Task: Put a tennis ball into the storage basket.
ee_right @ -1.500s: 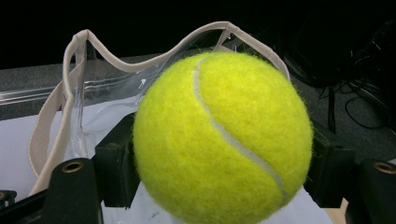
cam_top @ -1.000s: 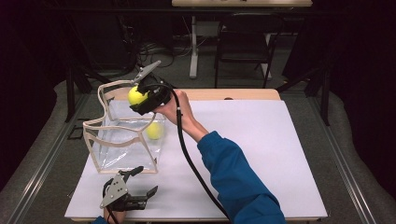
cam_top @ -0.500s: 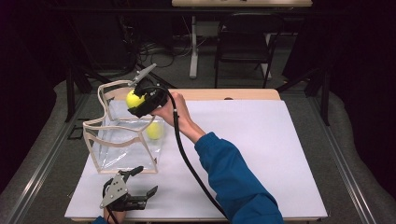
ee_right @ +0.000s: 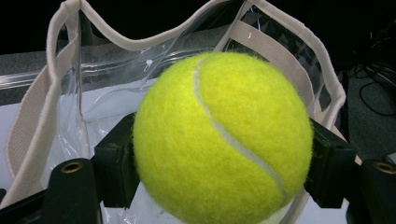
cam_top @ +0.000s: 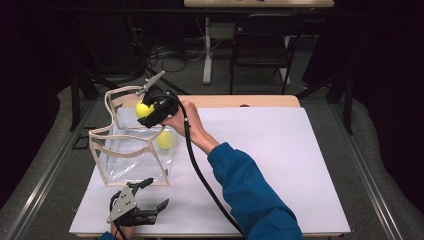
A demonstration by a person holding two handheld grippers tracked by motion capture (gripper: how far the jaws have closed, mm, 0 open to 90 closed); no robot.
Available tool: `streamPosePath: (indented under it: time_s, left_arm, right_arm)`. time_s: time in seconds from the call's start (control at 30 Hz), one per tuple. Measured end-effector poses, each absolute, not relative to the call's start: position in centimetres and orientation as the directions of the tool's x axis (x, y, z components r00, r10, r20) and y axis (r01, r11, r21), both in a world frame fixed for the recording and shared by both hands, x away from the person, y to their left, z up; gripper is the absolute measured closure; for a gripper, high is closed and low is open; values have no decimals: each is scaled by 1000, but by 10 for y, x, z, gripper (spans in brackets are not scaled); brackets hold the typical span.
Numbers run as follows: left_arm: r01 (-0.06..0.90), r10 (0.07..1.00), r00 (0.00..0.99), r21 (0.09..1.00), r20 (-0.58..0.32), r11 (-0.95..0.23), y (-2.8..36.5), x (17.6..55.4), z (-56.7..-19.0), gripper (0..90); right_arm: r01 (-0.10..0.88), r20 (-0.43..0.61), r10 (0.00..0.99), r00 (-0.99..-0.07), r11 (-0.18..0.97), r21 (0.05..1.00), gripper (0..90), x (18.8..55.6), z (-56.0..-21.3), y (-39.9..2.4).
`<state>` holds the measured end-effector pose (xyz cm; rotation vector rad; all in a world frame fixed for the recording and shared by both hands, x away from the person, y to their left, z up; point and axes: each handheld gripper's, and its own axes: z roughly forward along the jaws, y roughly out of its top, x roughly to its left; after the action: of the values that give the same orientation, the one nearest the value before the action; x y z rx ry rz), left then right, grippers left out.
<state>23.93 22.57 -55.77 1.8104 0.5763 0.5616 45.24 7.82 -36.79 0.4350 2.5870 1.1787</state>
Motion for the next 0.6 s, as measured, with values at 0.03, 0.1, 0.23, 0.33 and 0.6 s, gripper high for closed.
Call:
streamPosePath:
  time_s: [0.03,0.1,0.23,0.33,0.6]
  left_arm:
    - [112,632,769,953,96,-281,226,239,-558,159]
    - [115,628,773,953,91,-281,226,240,-558,159]
    - [116,633,769,954,90,-277,226,239,-557,159]
    - [113,632,769,954,92,-278,226,239,-557,159]
    - [114,631,770,954,92,-278,226,239,-557,159]
  right_arm:
    - [160,-116,376,-919,626,763,255,453,-368,79]
    - [165,-120,381,-917,634,755,254,453,-370,80]
    - [170,-131,387,-913,652,738,241,453,-372,82]
    - [177,-128,395,-910,648,741,134,452,-372,82]
    - [203,-76,391,-917,623,756,24,450,-366,66]
